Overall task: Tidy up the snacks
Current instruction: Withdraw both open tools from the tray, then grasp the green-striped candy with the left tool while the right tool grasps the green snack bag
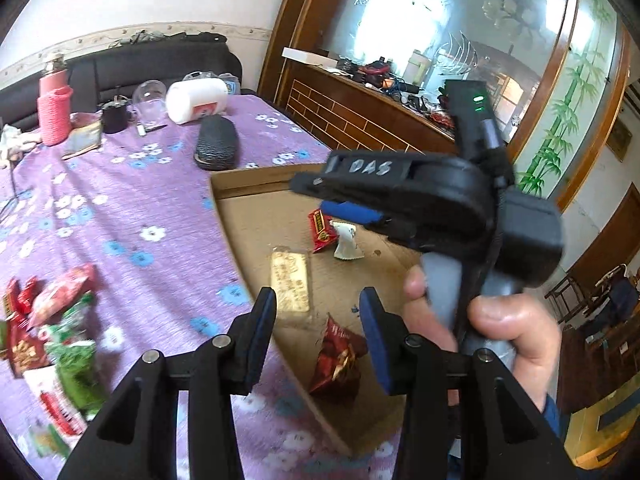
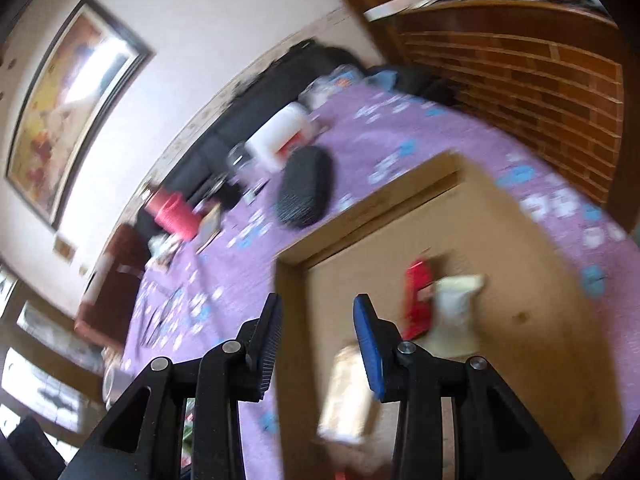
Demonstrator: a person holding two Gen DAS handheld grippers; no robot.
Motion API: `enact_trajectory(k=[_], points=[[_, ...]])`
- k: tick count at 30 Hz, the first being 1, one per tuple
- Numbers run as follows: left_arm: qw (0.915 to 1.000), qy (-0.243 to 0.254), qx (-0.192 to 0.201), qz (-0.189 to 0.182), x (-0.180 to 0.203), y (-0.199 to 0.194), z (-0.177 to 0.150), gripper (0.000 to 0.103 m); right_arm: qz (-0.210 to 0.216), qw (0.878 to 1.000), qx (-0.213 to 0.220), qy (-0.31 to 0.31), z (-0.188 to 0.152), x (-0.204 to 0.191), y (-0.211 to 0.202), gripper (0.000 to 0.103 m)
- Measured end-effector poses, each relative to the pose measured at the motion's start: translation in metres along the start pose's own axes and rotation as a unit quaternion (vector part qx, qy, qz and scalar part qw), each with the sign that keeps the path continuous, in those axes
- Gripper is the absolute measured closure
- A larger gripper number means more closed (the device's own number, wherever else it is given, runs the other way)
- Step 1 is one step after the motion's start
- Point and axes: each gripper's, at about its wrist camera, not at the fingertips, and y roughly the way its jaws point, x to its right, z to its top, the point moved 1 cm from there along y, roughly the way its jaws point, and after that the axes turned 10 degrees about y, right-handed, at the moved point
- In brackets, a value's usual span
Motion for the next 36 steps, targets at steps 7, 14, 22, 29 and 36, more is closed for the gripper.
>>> enact_trajectory(k=[7,14,22,29,36], points=[[0.9988,-0.018,-0.007,0.044,-0.03,-0.054,-0.021,0.06,0.013,0.997,-0.027,-0.078,-0.032,-0.037,0.013,0.064],[0.9896,-0.054,-0.012,0.133,-0.103,-0.115,-0.068,0.048,0.03,0.983,-0.041,-0.174,-0.069,-0.076,0.019,0.064],[0.9796,-0.139,-0.062,0.131,-0.166,-0.115,-0.121,0.032,0.011,0.98,-0.039,-0.197,-0.078,-0.082,0.027,0.064],[0.9834,-0.086,-0.092,0.131,-0.142,-0.083,-0.129,0.028,0.012,0.979,-0.042,-0.198,-0.078,-0.081,0.031,0.064],[0.9783,-0.073,-0.088,0.173,-0.146,-0.078,-0.135,0.059,0.015,0.973,-0.043,-0.226,-0.089,-0.091,0.031,0.064]])
